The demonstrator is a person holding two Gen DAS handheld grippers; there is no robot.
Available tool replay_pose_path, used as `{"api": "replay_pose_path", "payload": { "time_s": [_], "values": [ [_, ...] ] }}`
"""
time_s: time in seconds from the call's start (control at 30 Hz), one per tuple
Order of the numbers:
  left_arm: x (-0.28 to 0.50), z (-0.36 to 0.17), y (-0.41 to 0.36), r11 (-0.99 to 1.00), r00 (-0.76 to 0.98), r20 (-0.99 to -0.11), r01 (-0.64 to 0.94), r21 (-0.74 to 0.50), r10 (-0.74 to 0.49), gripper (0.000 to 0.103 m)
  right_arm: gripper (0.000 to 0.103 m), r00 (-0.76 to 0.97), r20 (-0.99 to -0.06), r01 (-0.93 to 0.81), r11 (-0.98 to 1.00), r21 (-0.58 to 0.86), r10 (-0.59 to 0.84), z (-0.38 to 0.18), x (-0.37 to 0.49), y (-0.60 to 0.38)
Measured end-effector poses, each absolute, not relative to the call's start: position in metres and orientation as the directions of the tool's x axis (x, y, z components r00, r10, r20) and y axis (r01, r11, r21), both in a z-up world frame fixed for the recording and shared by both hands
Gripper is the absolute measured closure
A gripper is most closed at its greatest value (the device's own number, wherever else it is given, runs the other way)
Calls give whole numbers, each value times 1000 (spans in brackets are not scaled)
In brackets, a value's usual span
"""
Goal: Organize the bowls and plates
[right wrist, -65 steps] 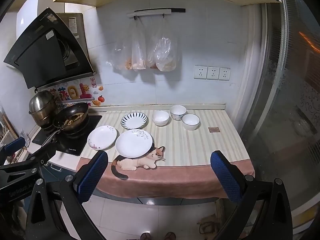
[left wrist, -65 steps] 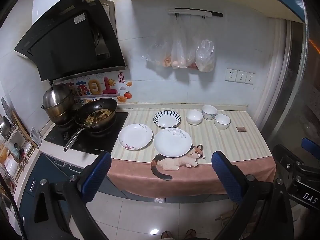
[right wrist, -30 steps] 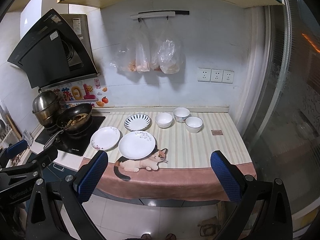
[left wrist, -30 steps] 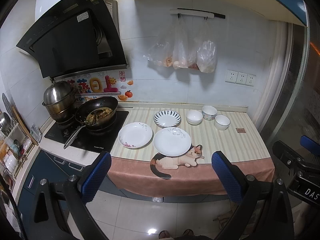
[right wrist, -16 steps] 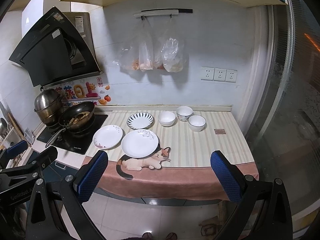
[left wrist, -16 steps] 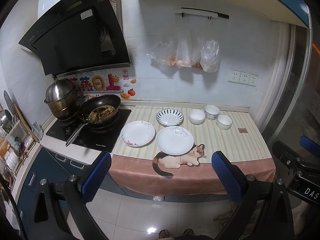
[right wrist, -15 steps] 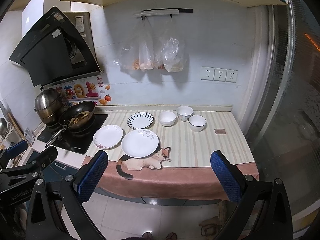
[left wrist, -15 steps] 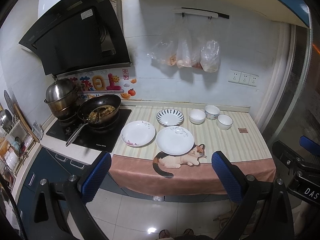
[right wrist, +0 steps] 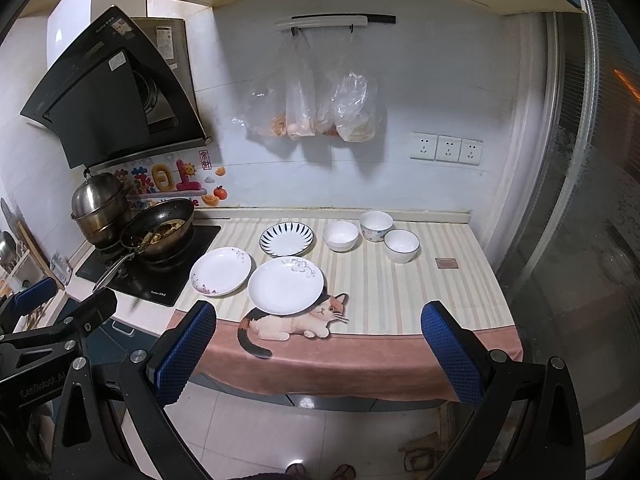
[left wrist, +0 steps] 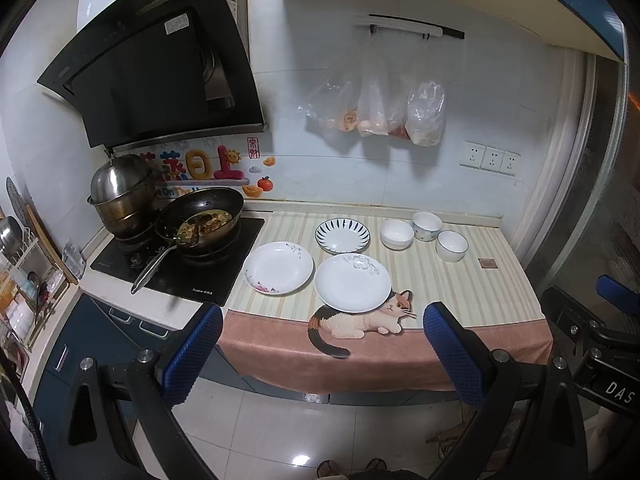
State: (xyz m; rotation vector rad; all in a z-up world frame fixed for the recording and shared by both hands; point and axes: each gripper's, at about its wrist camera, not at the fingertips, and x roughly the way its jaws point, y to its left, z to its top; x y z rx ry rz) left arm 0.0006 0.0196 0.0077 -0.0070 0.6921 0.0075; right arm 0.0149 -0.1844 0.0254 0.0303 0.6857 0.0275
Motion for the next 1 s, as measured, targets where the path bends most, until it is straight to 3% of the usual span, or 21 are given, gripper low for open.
{"api": "replay_pose_path", "payload": {
  "time_s": [0.3, 0.5, 0.77, 1.0],
  "values": [
    [24, -2, 38, 1000, 777, -630, -9, -16, -3, 0, 0, 770, -636, -10, 997, 72, 53, 15, 34, -172],
    [80, -38, 54, 1000, 765, -644, -13, -18, -2, 0, 0, 729, -676, -18, 990, 137, 106, -19, 85, -175],
    [194, -157, 84, 991, 563, -826, -112, -76, 0, 1, 0, 555, -805, -38, 972, 230, 212, -132, 218, -196],
    [287, -252, 73, 975, 404, -911, -158, -156, -81, 19, 4, 377, -868, -104, 946, 308, 324, -253, 347, -211]
  ]
}}
